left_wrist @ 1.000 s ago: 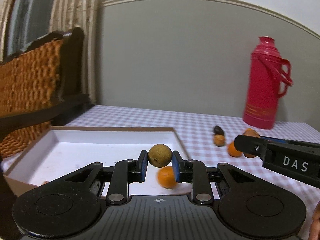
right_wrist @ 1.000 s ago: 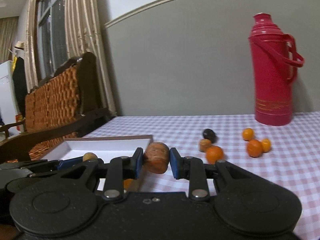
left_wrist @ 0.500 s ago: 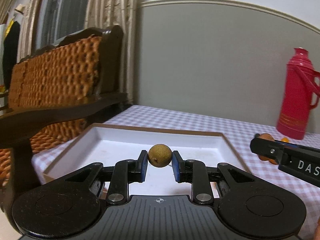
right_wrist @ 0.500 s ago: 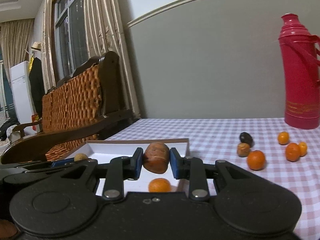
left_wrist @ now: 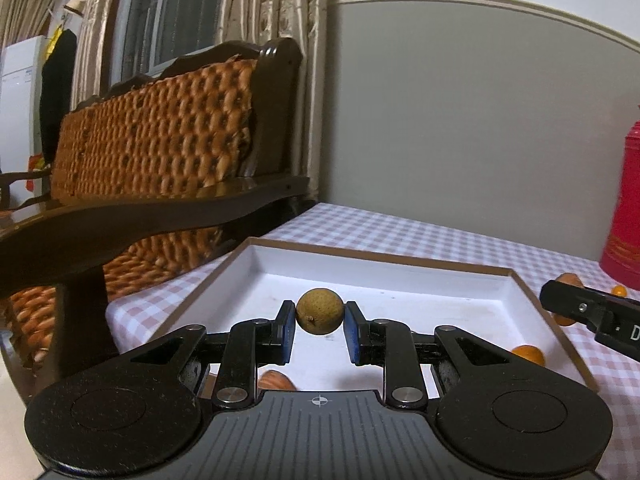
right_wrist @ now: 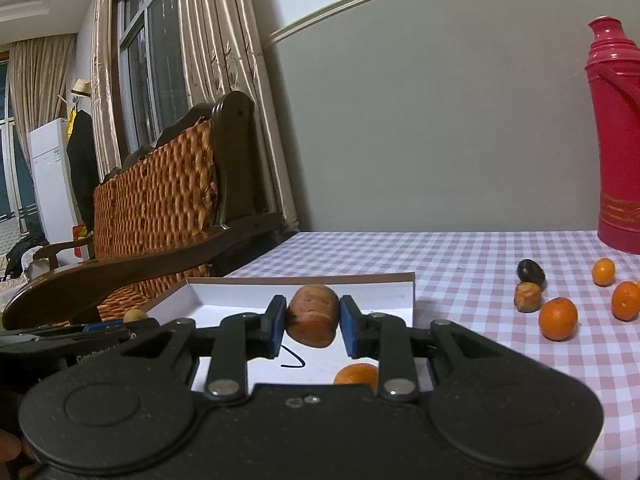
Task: Organize fruits
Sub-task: 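Carry both fruits over the white box and open both tools to release, then lift both open tools away from the fruits in the box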
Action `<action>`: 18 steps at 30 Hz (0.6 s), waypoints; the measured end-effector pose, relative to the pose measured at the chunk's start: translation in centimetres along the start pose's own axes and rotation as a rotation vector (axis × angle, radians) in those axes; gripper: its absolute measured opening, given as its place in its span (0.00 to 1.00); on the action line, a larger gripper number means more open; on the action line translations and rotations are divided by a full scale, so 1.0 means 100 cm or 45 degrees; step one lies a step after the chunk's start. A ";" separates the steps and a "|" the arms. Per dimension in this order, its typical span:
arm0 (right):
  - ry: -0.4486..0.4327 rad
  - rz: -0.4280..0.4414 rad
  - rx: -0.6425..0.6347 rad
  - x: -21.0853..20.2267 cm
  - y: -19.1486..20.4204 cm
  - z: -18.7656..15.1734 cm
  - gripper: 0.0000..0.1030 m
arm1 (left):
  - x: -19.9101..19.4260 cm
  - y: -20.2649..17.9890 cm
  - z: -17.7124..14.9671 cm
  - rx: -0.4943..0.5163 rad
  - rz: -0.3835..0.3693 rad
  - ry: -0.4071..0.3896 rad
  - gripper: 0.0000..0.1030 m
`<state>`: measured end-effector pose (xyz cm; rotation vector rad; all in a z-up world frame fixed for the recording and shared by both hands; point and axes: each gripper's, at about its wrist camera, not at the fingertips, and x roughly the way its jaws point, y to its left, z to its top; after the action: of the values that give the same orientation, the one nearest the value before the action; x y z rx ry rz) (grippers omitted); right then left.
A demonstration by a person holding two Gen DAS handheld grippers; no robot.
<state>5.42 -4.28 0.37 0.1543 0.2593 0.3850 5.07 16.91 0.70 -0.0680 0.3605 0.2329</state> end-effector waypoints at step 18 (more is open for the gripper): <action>0.002 -0.068 0.060 0.029 -0.007 -0.005 0.67 | 0.040 0.014 -0.003 -0.044 0.114 0.131 0.69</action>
<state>8.16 -3.72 -0.88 0.1929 0.2738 0.3265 8.23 19.10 -1.04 -0.0983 0.4625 0.3248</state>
